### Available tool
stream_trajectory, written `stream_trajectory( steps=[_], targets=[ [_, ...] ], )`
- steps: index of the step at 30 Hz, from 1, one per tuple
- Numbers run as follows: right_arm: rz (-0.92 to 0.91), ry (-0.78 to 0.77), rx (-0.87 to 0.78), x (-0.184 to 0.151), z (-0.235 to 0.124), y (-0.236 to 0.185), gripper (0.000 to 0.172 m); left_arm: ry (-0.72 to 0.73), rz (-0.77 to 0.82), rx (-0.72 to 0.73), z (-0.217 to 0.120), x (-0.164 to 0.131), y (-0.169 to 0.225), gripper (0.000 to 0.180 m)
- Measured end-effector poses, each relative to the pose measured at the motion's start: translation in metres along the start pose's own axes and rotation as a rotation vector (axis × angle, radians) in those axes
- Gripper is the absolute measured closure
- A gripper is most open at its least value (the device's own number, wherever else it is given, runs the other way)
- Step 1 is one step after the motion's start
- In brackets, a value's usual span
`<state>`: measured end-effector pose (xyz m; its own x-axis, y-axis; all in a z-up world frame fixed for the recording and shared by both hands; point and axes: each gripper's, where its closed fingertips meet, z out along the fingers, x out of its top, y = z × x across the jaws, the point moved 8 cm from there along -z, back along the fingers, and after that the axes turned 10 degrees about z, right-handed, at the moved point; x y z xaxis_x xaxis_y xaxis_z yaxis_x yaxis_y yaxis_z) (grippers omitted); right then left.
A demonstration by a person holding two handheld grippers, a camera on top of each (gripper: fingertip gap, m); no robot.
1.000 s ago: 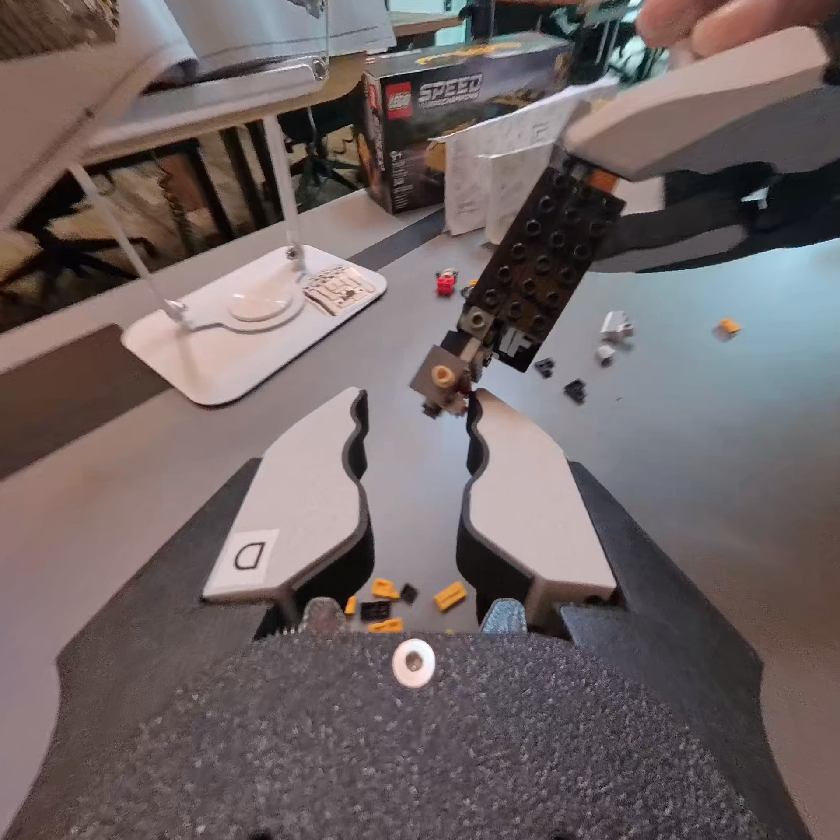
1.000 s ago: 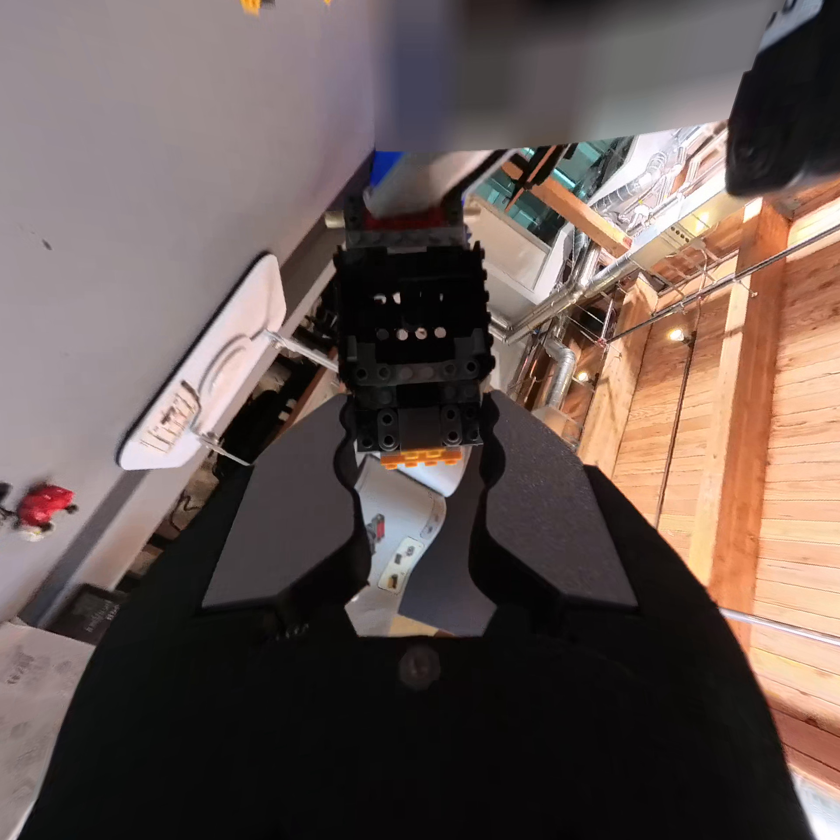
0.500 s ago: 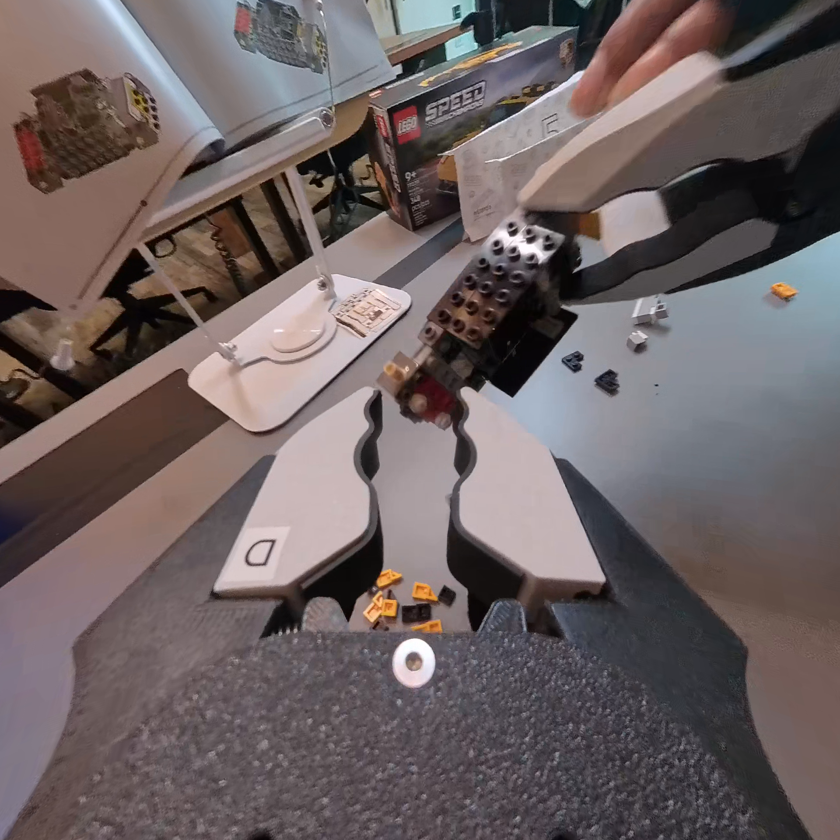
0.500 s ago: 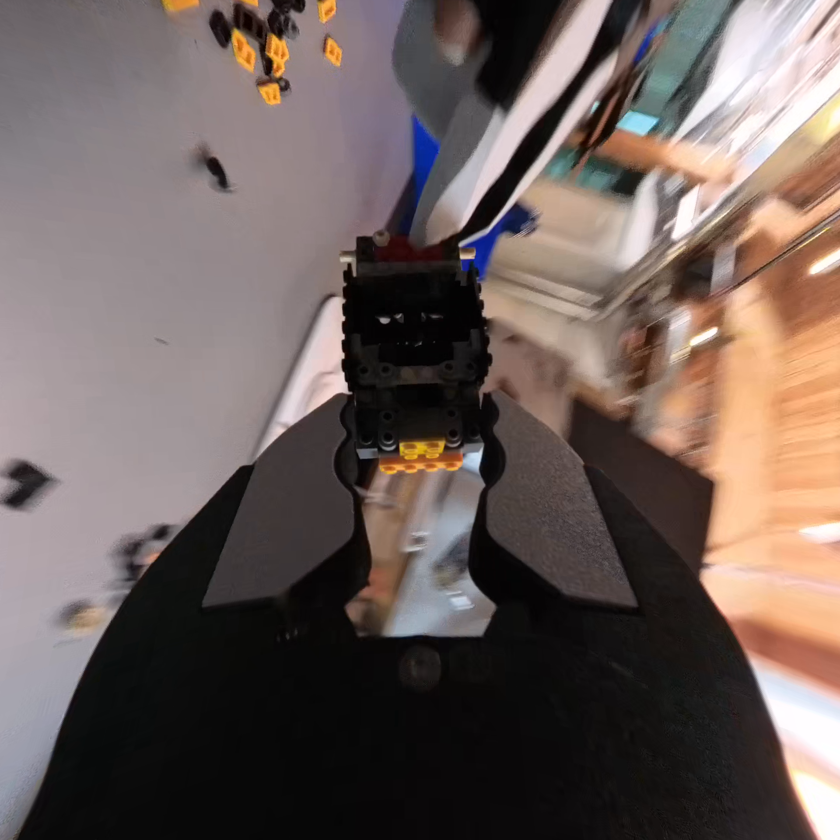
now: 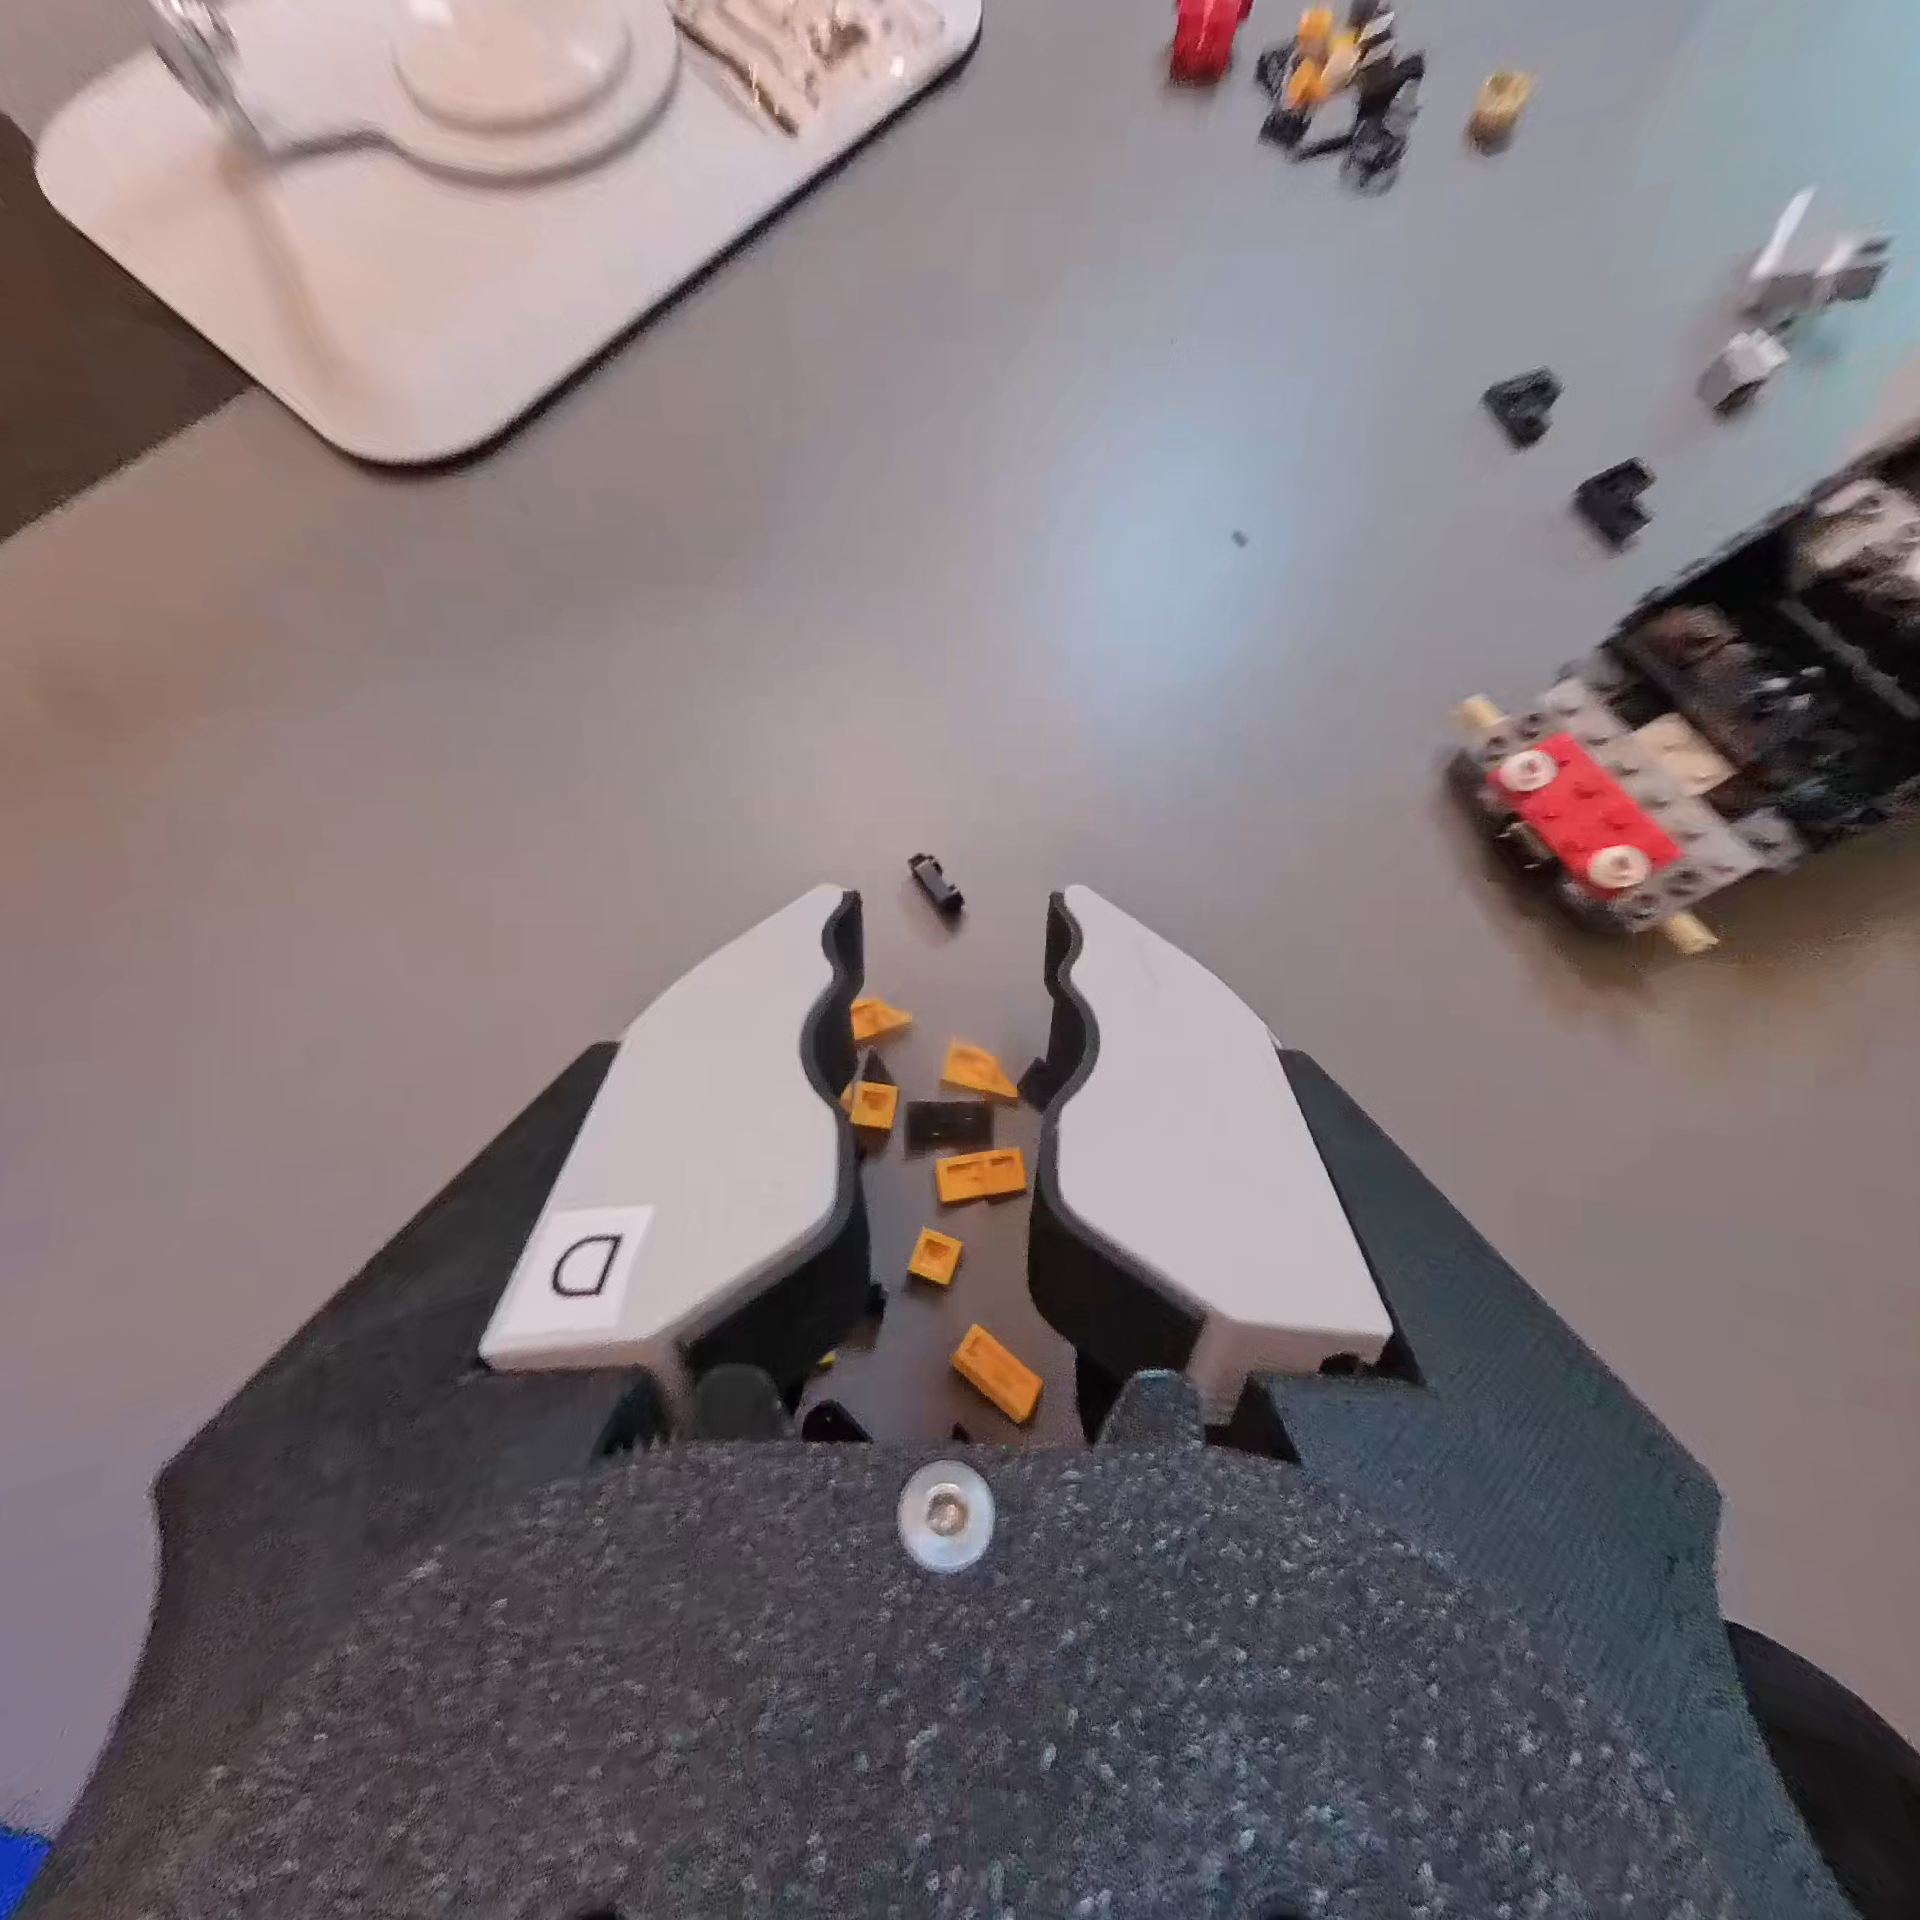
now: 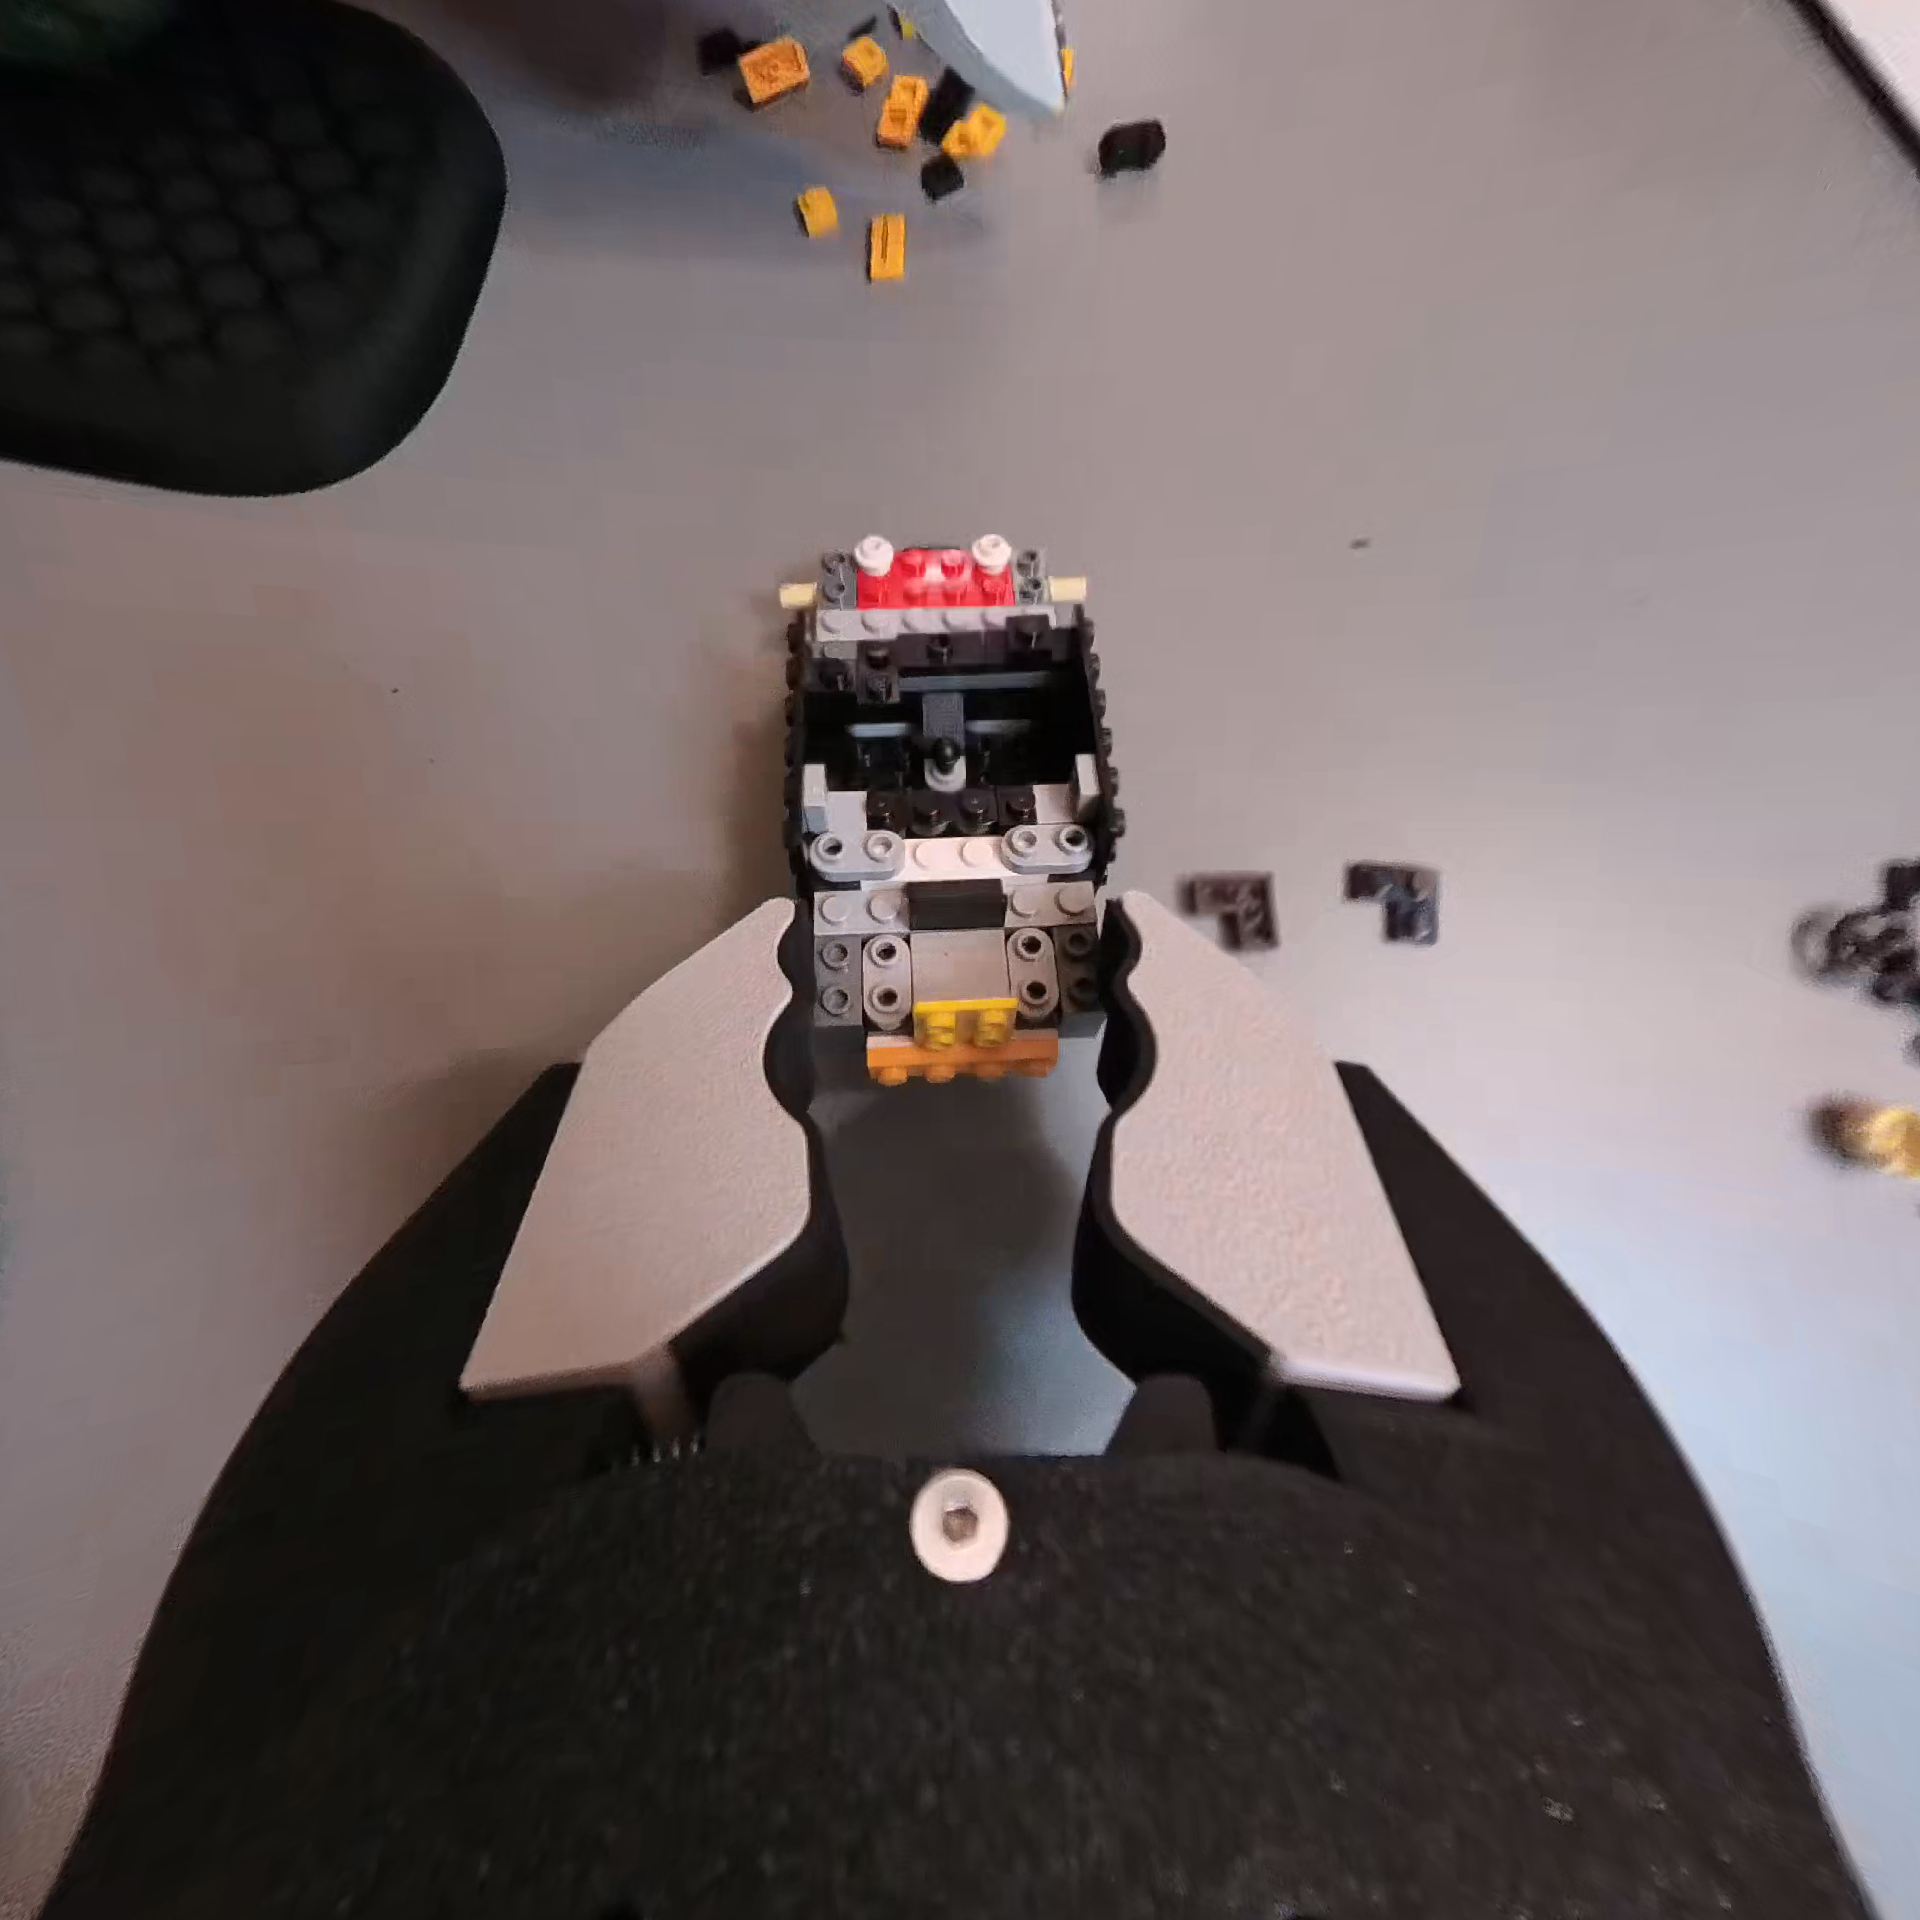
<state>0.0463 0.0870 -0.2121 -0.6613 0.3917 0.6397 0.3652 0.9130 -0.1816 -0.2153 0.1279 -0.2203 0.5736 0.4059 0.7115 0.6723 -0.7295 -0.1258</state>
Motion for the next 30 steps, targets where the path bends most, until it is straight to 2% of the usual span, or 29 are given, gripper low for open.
stream_trajectory(
  steps=[5, 7, 9, 15, 16, 19, 21, 24, 28, 30],
  targets=[
    [0.088, 0.046, -0.041, -0.019, -0.001, 0.001, 0.119, -0.092, -0.024, -0.019, 0.018, -0.001, -0.006, 0.151],
    [0.095, 0.053, -0.076, -0.024, -0.001, 0.003, 0.119, -0.122, -0.019, -0.030, 0.023, 0.000, -0.007, 0.159],
    [0.097, 0.058, -0.103, -0.028, -0.001, 0.005, 0.119, -0.151, -0.025, -0.024, 0.023, 0.001, -0.009, 0.176],
    [0.117, 0.065, -0.123, -0.036, -0.002, 0.010, 0.119, -0.304, 0.040, 0.207, -0.005, -0.002, -0.015, 0.177],
    [0.106, 0.065, -0.126, -0.036, -0.002, 0.011, 0.119, -0.358, 0.030, 0.230, -0.009, -0.004, -0.015, 0.174],
    [0.059, 0.059, -0.128, -0.036, -0.001, 0.010, 0.119, -0.448, 0.020, 0.309, -0.016, -0.009, -0.013, 0.133],
    [0.028, 0.057, -0.107, -0.036, 0.000, 0.008, 0.119, -0.429, 0.058, 0.337, -0.020, -0.004, -0.007, 0.126],
    [-0.012, 0.049, -0.067, -0.035, 0.001, 0.006, 0.119, -0.352, 0.101, 0.301, -0.022, 0.006, 0.004, 0.128],
    [-0.084, 0.030, -0.003, -0.031, 0.005, 0.001, 0.119, -0.063, 0.095, 0.083, -0.017, 0.026, 0.027, 0.134],
    [-0.102, 0.052, 0.005, -0.025, 0.008, 0.000, 0.111, 0.079, 0.090, 0.033, -0.017, 0.033, 0.035, 0.137]
  ],
)
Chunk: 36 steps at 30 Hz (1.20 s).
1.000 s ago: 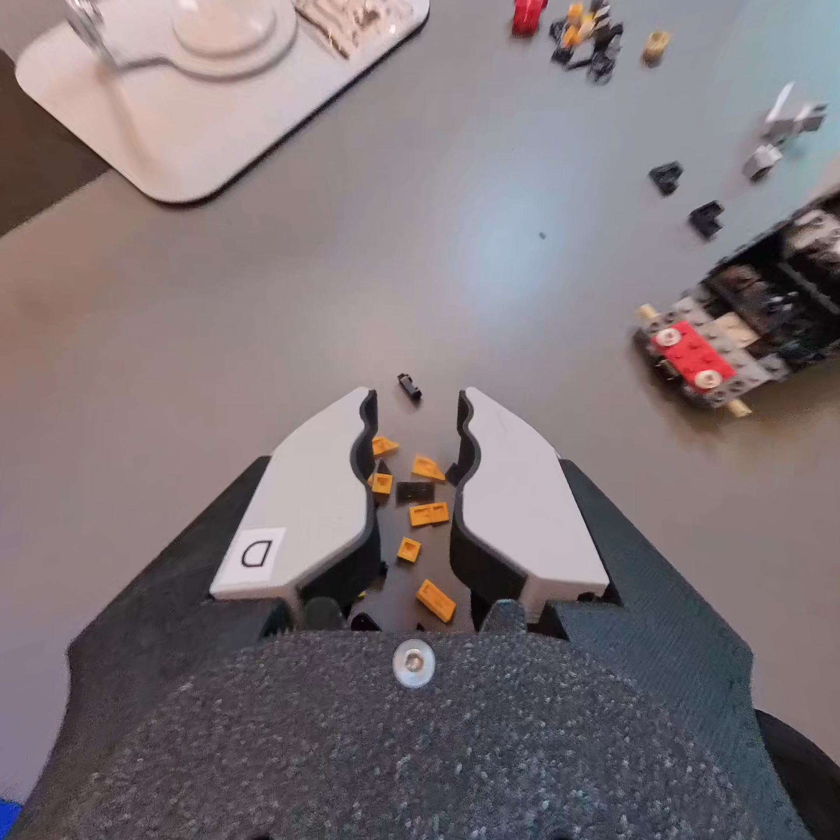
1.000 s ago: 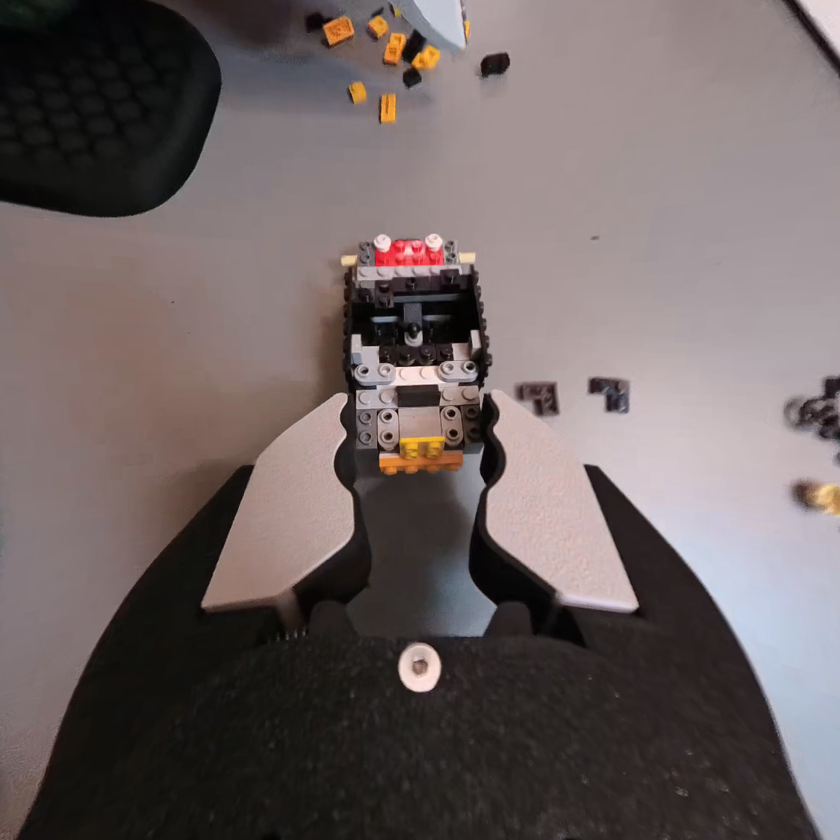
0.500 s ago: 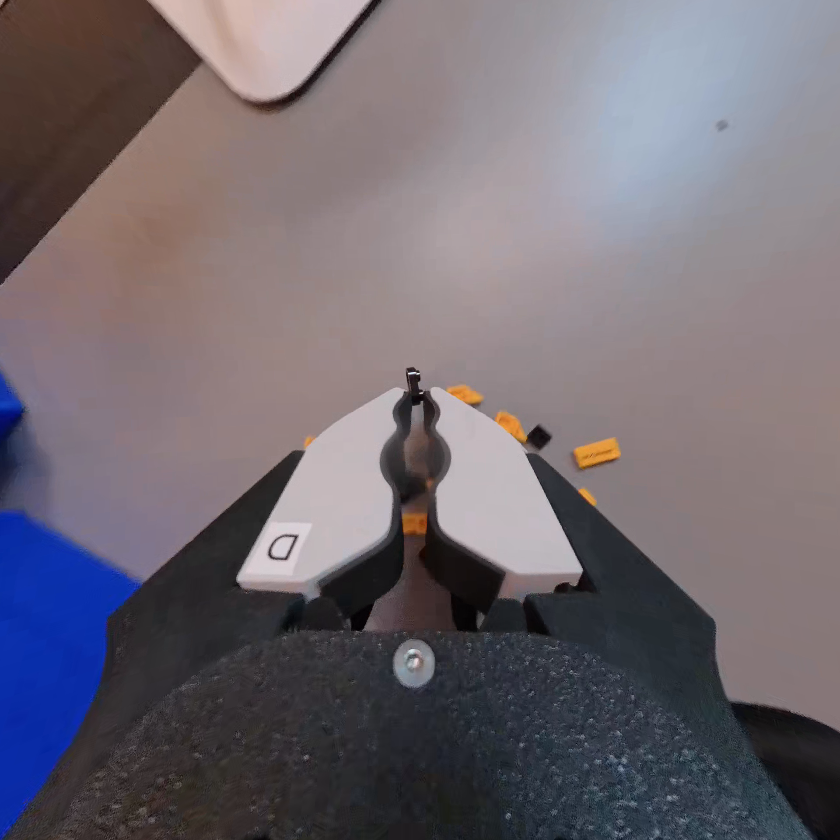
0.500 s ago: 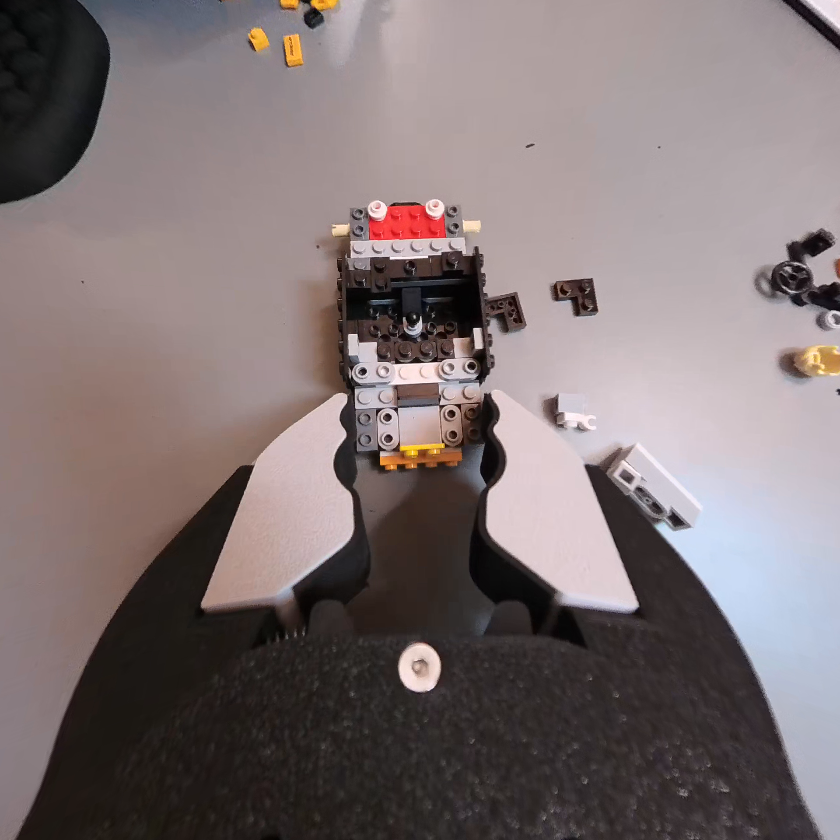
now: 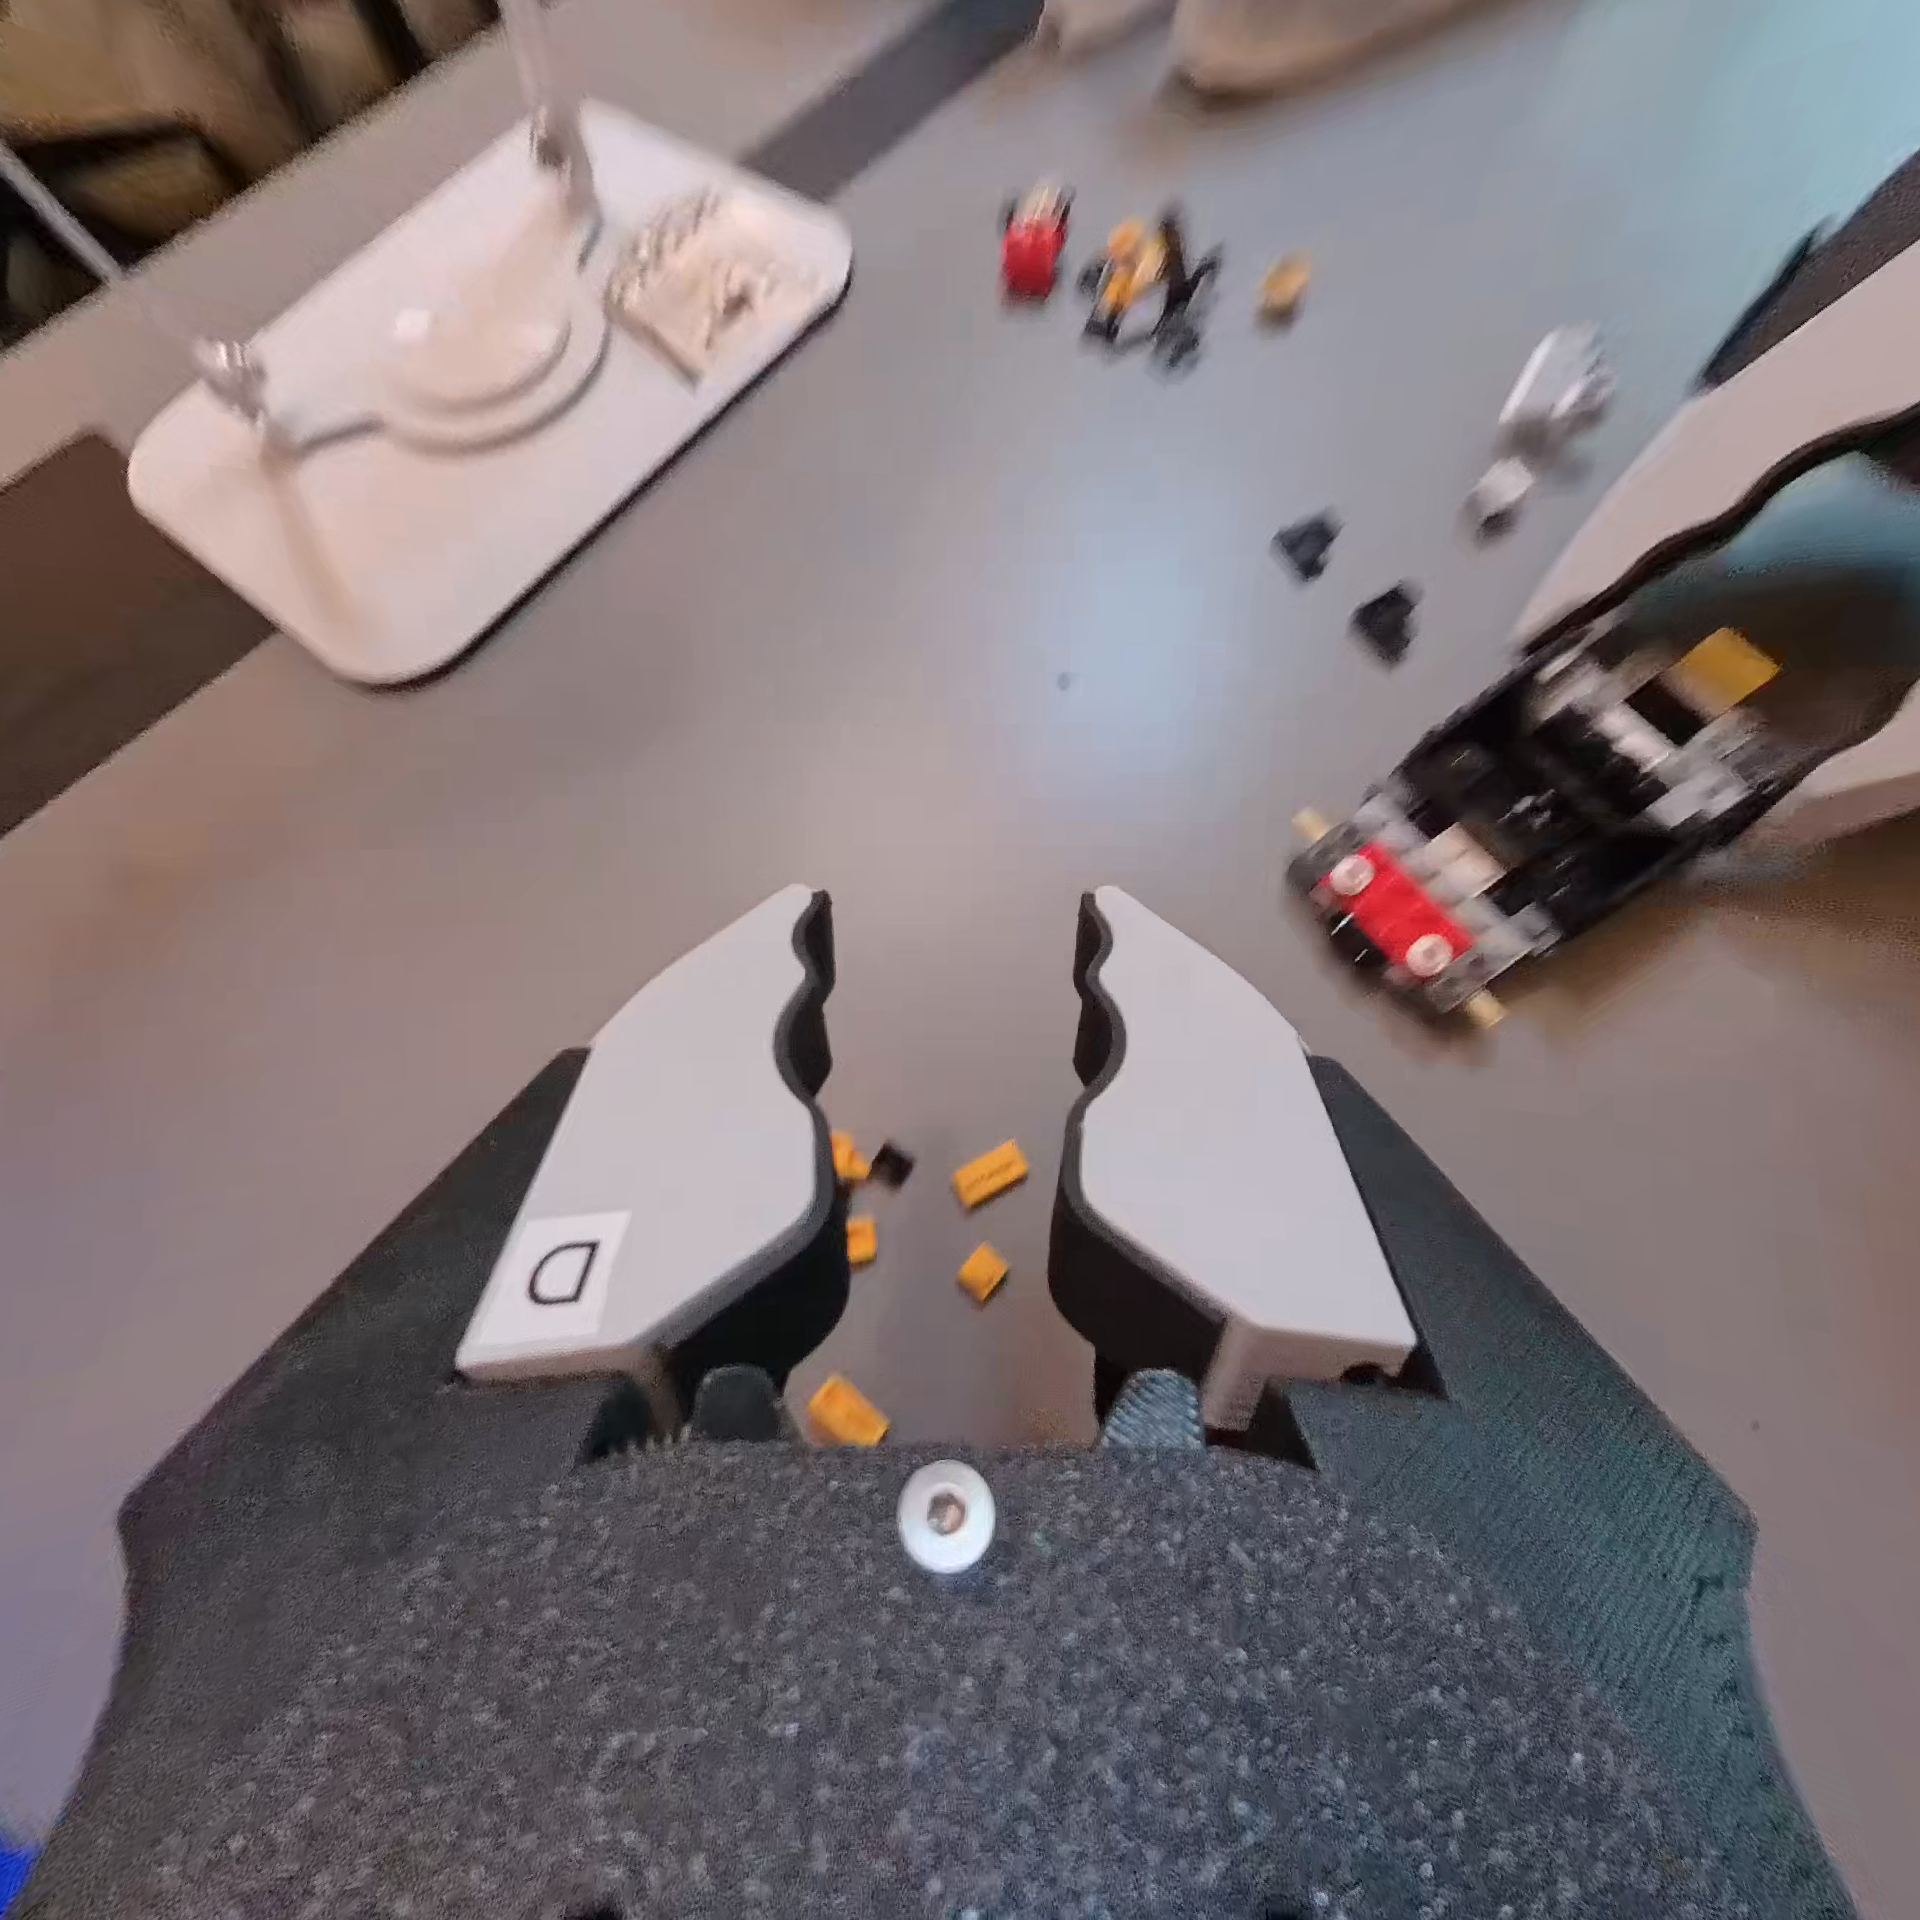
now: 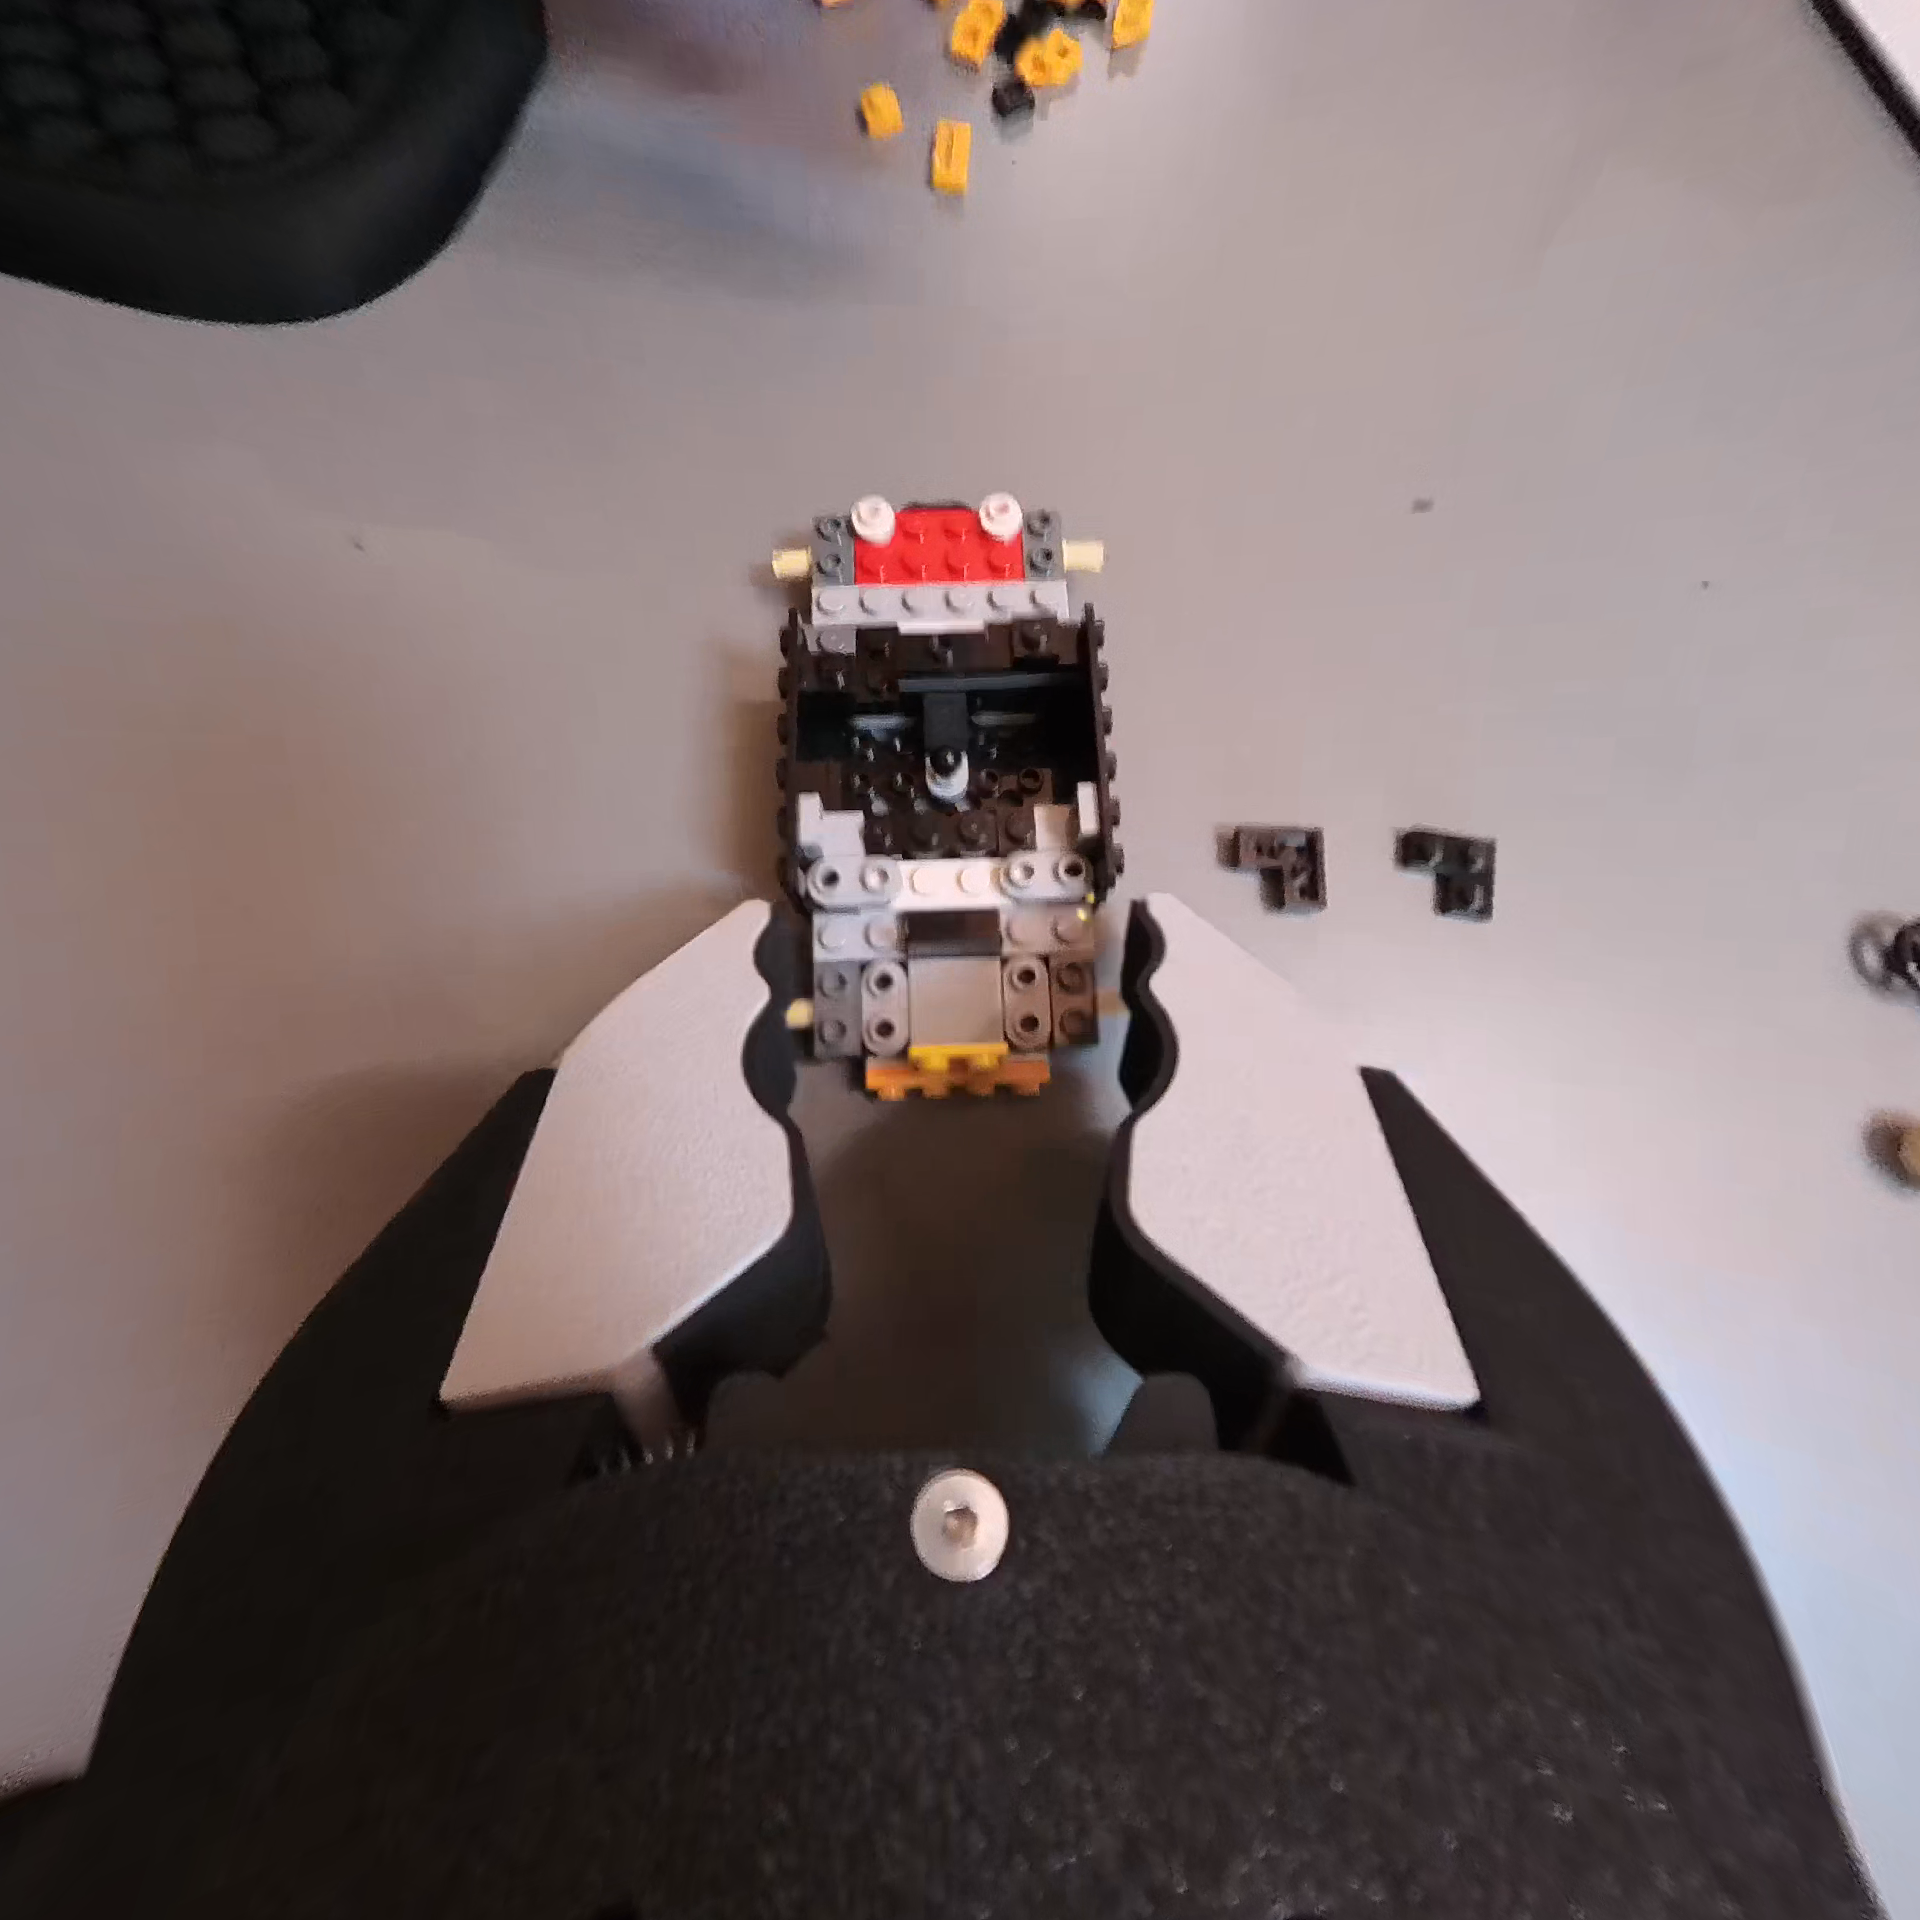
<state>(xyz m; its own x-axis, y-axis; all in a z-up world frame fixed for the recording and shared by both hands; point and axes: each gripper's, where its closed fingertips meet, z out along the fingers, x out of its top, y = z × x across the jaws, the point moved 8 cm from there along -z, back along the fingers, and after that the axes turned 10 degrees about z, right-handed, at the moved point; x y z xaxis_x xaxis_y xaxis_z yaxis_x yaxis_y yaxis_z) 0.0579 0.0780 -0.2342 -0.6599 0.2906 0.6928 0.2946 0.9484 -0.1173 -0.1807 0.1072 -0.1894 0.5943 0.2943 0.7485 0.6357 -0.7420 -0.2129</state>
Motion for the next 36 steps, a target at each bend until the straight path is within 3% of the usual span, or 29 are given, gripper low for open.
stream_trajectory(
  steps=[6, 8, 15, 20, 23, 26, 30, 36],
  targets=[
    [-0.054, 0.222, 0.040, 0.030, -0.011, 0.000, 0.090, 0.230, -0.046, -0.041, 0.000, 0.005, 0.008, 0.145],
    [-0.025, 0.306, 0.003, 0.046, -0.020, 0.011, 0.094, 0.277, -0.038, -0.004, -0.003, 0.006, 0.006, 0.147],
    [-0.049, 0.554, -0.424, 0.145, -0.035, 0.077, 0.096, 0.377, -0.058, 0.100, -0.012, 0.006, -0.004, 0.151],
    [-0.105, 0.626, -0.689, 0.241, -0.005, 0.127, 0.082, 0.354, 0.015, 0.175, -0.012, 0.003, -0.002, 0.152],
    [-0.127, 0.595, -0.842, 0.285, 0.020, 0.152, 0.076, 0.330, 0.145, 0.253, -0.014, 0.004, 0.004, 0.156],
    [-0.128, 0.540, -0.969, 0.295, 0.033, 0.172, 0.089, 0.310, 0.234, 0.291, -0.015, 0.004, 0.010, 0.158],
    [-0.126, 0.631, -1.009, 0.284, 0.019, 0.178, 0.141, 0.325, 0.222, 0.264, -0.015, 0.006, 0.011, 0.158],
    [0.020, 0.705, -0.912, 0.262, -0.009, 0.196, 0.158, 0.345, 0.143, 0.204, -0.011, 0.006, 0.008, 0.158]
  ],
)
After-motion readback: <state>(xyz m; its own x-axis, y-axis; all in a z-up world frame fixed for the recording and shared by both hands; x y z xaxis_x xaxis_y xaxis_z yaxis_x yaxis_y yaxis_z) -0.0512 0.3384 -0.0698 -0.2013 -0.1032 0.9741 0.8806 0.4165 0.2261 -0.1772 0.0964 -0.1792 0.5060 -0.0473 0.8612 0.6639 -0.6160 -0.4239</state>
